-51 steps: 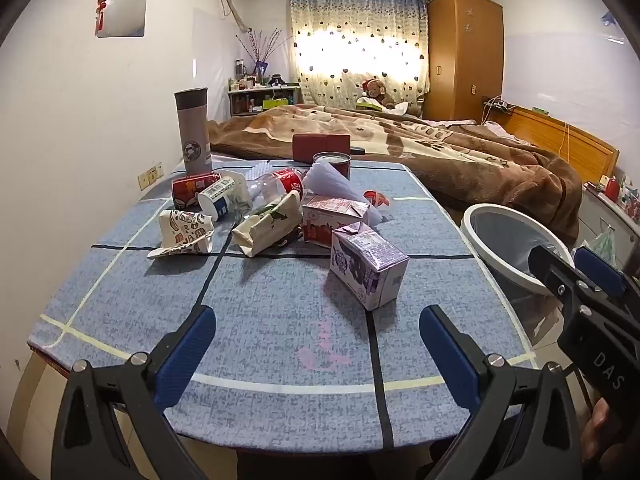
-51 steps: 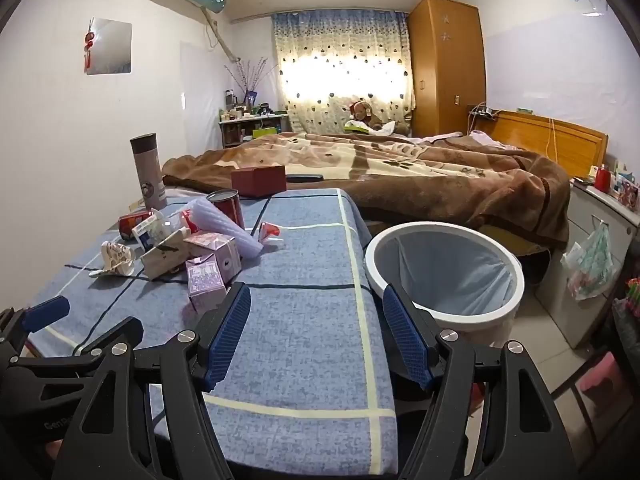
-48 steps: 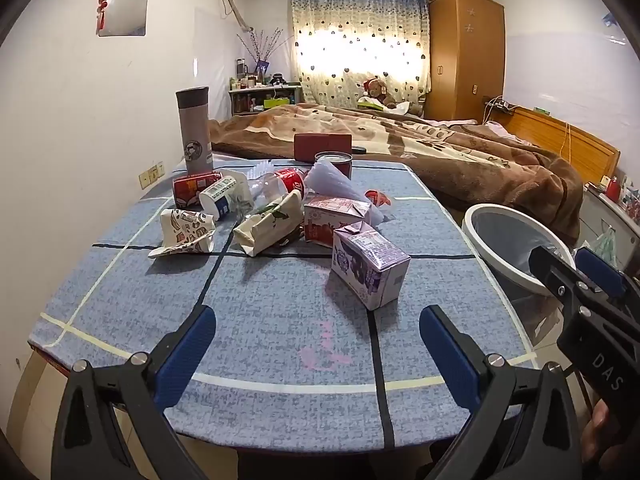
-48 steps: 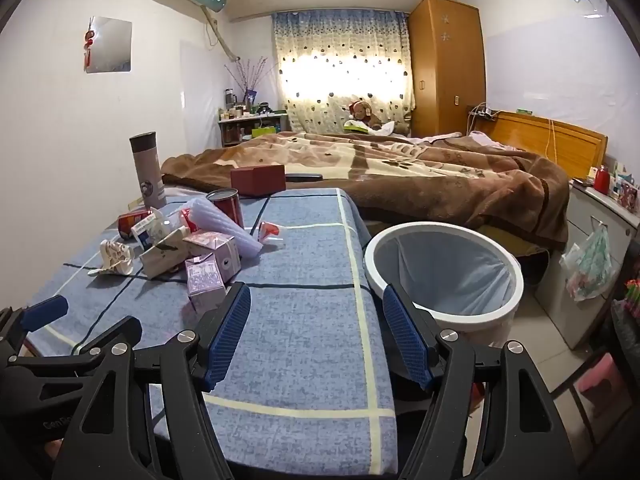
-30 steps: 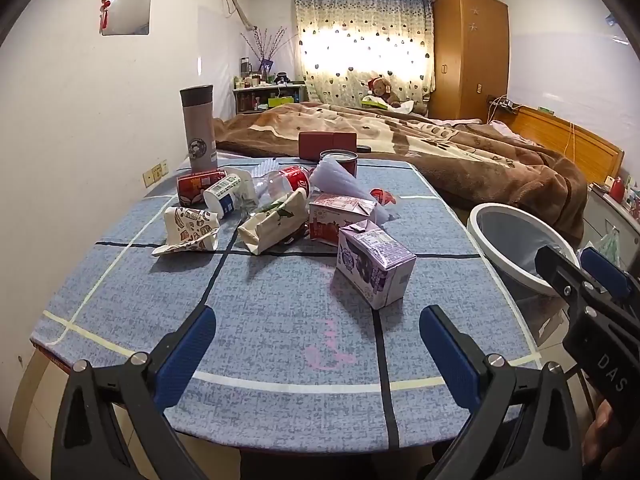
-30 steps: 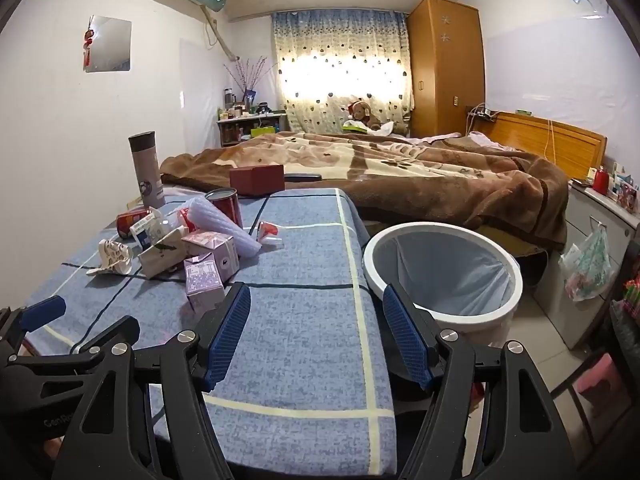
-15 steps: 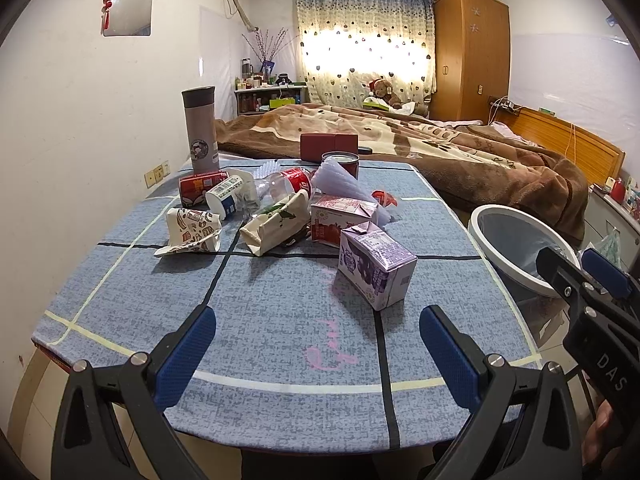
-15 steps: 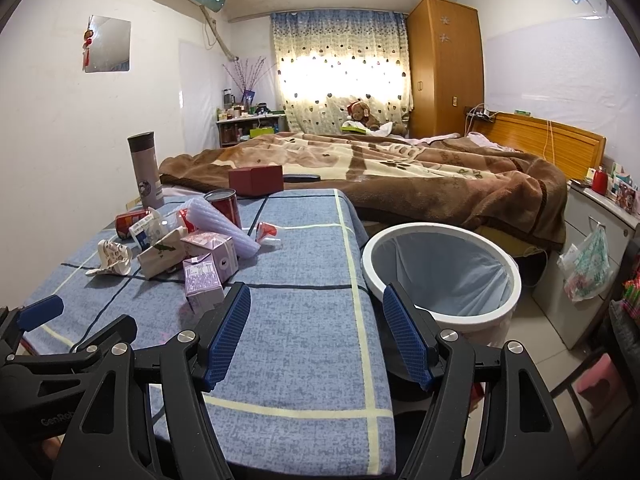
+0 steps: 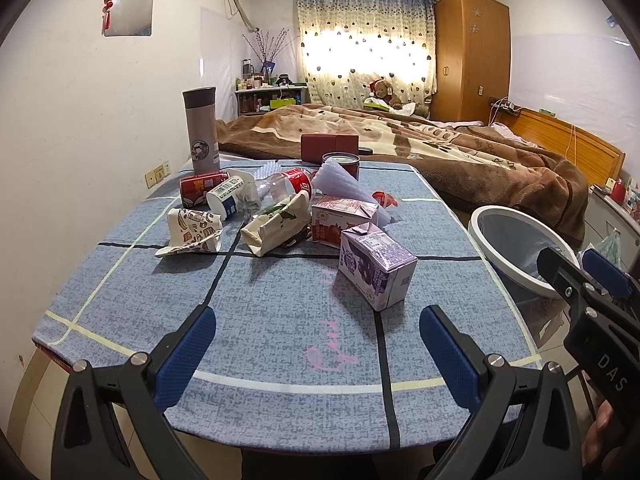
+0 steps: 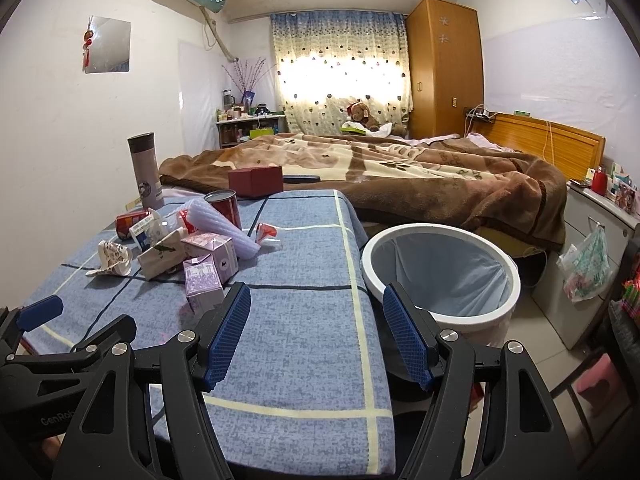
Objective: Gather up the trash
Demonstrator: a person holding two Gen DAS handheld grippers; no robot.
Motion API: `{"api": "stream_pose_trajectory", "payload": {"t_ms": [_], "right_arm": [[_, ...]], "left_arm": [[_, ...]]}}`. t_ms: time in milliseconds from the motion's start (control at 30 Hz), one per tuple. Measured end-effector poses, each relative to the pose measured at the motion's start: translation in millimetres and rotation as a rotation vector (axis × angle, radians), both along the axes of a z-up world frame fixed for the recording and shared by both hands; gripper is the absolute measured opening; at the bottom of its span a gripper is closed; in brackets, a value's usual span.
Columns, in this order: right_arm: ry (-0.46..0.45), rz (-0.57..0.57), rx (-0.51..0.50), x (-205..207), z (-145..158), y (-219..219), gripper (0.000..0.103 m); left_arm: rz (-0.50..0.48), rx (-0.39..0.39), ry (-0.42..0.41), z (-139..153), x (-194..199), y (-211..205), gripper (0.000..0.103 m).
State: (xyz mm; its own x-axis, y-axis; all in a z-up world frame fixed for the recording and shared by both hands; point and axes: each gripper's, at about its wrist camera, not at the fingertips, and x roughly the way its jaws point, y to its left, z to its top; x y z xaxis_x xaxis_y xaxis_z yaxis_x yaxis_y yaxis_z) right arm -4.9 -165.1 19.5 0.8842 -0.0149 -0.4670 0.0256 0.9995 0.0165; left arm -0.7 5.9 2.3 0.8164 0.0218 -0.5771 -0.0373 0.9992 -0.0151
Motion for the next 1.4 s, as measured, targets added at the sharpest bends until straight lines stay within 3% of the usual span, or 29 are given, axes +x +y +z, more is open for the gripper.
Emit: {"api": "stream_pose_trajectory", "payload": {"t_ms": [1400], "right_arm": [[0.005,-0.003,-0.004,0.4,-0.9,0.1,0.07]], "left_arm": [[0.005,-0.006,0.006,-3.2,3.6,3.8,0.103]]}}
